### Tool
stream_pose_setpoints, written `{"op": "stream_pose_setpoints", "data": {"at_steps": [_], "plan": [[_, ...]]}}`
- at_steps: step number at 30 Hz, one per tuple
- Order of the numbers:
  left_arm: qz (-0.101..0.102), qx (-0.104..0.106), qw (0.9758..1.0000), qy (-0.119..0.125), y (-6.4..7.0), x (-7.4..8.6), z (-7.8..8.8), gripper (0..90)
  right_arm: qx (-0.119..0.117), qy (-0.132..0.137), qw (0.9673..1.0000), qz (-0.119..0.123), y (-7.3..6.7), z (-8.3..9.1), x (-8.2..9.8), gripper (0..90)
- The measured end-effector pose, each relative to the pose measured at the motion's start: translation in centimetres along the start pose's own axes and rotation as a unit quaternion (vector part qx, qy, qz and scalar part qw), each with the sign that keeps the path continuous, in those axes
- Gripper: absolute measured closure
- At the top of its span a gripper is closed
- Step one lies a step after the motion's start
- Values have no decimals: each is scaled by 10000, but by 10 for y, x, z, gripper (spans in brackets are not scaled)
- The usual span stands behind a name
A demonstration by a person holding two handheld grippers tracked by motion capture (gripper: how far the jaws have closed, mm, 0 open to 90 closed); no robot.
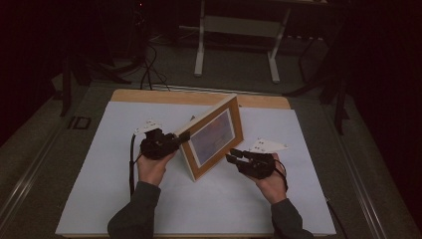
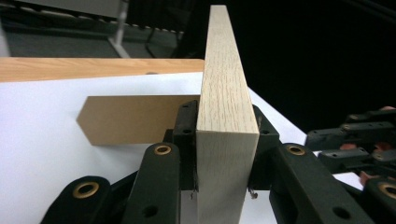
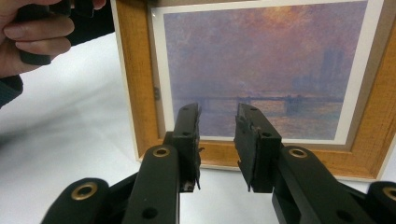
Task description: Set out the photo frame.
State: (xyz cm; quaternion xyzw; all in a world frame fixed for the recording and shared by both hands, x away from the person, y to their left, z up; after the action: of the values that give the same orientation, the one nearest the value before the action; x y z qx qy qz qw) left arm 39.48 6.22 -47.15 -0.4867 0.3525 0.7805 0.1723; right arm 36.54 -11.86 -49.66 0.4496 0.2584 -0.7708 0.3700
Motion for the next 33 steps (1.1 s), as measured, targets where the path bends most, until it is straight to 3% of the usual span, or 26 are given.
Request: {"op": "stream_pose_setpoints", "data": {"at_steps": [9, 33], "plan": [[22, 344, 9994, -83, -3, 0, 1, 717, 17, 15, 10000, -15, 2, 2, 0, 693], [-91, 875, 9952, -422, -15, -3, 6, 717, 97, 17, 9999, -93, 8, 4, 1, 695]]}}
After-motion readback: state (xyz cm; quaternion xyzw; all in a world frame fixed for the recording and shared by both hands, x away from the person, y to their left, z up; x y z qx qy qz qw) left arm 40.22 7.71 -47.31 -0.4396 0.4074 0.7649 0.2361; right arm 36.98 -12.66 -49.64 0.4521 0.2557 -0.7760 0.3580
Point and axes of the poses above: each handheld gripper's, and its own axes: z roughly backward along the jaws, x roughly out of its underside, y roughly to its right, the point moved 10 cm from there along -z, roughly forward along the jaws
